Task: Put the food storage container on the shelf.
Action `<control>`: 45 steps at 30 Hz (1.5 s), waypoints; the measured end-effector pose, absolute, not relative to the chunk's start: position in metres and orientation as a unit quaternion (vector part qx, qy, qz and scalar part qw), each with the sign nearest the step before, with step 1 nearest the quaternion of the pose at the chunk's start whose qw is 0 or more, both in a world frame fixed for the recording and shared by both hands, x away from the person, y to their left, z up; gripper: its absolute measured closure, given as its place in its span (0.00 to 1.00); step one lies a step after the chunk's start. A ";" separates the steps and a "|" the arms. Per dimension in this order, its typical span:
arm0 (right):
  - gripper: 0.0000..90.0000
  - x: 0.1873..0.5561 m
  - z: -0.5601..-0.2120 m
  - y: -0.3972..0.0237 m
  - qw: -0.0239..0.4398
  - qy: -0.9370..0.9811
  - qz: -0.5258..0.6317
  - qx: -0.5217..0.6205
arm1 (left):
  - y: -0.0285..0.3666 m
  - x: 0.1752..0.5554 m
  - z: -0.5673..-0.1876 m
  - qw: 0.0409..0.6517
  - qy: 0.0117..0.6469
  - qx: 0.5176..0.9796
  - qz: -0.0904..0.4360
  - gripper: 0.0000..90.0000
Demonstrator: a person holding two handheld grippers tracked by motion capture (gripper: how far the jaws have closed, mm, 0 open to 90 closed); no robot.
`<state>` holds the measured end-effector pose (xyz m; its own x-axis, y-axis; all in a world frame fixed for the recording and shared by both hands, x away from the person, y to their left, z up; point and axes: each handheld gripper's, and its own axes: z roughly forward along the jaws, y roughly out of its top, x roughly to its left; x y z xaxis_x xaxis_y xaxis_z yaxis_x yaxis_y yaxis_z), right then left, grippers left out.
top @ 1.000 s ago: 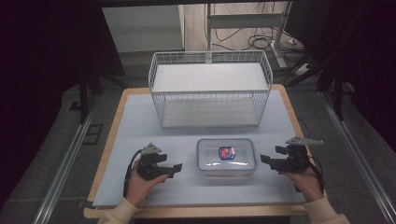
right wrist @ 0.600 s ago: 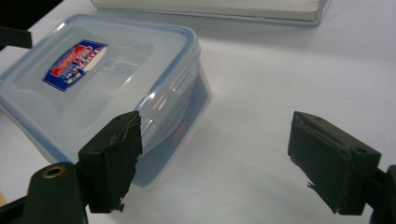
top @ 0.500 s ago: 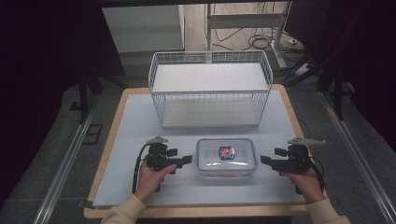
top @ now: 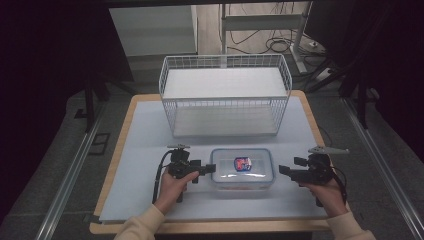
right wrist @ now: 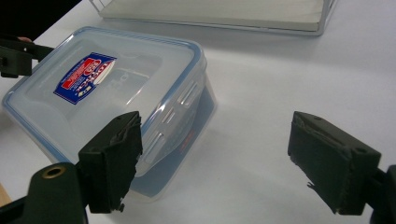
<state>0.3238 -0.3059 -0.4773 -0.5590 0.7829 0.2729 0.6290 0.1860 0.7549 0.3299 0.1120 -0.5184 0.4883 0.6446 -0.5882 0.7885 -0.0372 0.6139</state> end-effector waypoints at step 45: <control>0.21 0.351 -0.492 -0.271 -0.049 0.771 0.433 0.464 | 0.098 0.329 -0.522 0.488 0.482 0.713 -0.146 0.31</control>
